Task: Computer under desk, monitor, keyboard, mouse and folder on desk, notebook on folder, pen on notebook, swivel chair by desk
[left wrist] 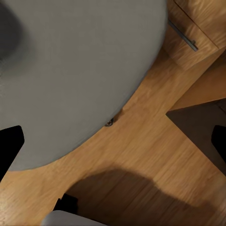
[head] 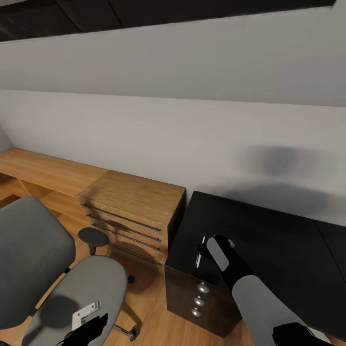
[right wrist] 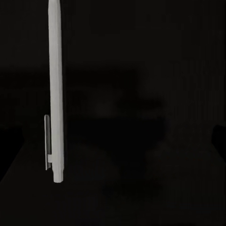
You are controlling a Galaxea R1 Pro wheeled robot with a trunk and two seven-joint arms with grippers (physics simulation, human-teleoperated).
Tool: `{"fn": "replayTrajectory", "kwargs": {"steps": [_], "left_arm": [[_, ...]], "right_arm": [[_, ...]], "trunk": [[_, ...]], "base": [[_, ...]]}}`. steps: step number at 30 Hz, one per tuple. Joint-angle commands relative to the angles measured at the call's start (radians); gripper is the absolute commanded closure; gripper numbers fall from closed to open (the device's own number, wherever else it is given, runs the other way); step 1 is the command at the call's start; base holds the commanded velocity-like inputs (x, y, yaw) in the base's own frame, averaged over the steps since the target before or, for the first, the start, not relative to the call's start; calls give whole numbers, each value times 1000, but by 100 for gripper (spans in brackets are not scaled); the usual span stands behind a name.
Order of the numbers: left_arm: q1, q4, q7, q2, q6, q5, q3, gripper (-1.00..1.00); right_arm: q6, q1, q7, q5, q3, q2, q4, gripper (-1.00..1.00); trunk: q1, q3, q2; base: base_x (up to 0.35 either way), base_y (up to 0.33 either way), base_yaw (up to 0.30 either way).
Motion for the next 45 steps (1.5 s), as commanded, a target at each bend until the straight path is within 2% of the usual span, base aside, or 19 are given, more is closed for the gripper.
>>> {"fn": "replayTrajectory", "kwargs": {"steps": [1, 11, 28, 32, 37, 45], "left_arm": [[0, -2, 5, 0, 6, 11, 1, -100], [0, -2, 4, 0, 6, 11, 1, -100], [0, -2, 4, 0, 6, 11, 0, -100], [0, -2, 4, 0, 6, 11, 1, -100], [0, -2, 4, 0, 6, 11, 1, -100], [0, -2, 5, 0, 6, 10, 0, -100]], "right_arm": [[2, -1, -12, -10, 5, -1, -1, -100], [2, -1, -15, -10, 5, -1, -2, -100], [2, -1, -16, -10, 7, -1, -2, -100], [6, -1, -15, -9, 30, 0, -2, -100], [7, -1, -14, -8, 80, 0, -2, -100], [7, -1, -13, -8, 96, -1, -3, -100]], "trunk": [[0, -1, -1], [0, -1, -1], [0, -1, -1], [0, -1, -1], [0, -1, -1], [0, -1, -1]], "base": [[0, 33, 0], [0, 151, 0], [0, 12, 0], [0, 9, 0], [0, 141, 0], [0, 49, 0]]}}
